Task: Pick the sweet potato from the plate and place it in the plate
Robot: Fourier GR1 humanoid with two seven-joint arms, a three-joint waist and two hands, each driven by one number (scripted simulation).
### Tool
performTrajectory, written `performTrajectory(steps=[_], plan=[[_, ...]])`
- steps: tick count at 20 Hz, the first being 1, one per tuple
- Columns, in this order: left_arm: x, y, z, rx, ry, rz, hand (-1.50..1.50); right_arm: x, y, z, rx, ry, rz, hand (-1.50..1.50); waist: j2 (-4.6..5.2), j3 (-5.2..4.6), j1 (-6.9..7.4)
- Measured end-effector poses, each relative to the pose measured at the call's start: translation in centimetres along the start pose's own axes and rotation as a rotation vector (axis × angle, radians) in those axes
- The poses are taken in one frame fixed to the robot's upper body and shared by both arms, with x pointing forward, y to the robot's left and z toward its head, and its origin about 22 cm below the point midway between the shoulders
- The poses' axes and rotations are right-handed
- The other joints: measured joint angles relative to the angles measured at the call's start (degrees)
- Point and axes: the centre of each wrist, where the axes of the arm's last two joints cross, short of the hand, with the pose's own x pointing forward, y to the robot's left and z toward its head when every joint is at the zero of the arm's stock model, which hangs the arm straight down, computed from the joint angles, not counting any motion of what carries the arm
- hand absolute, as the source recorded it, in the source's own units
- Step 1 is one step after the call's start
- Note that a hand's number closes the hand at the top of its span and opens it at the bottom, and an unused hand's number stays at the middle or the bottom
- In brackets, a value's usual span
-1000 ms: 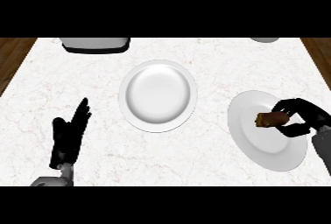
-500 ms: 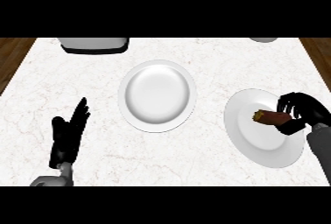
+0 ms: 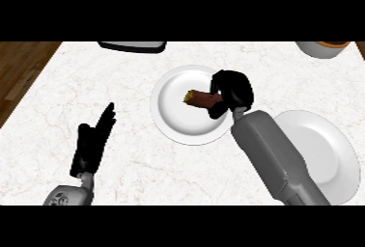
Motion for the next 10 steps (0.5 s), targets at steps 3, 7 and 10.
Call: performTrajectory(steps=[3,7,10], plan=[[0.3,-0.7,-0.3,-0.020,-0.005,-0.005,0.00,5.1,-1.4,0.1,-0.111,-0.005,-0.002,1.50,0.01,0.02,0.89],[0.4,-0.9,-0.5,-0.017,-0.003,-0.008,0.00,10.1,-3.0,0.7,-0.301,0.033,-0.012,1.50,-0.11,0.01,0.50],[0.7,-1.1,-0.9,-0.012,0.003,-0.006,0.00,12.9,-3.5,1.4,-0.387,0.077,-0.008,1.50,0.01,0.00,0.21]])
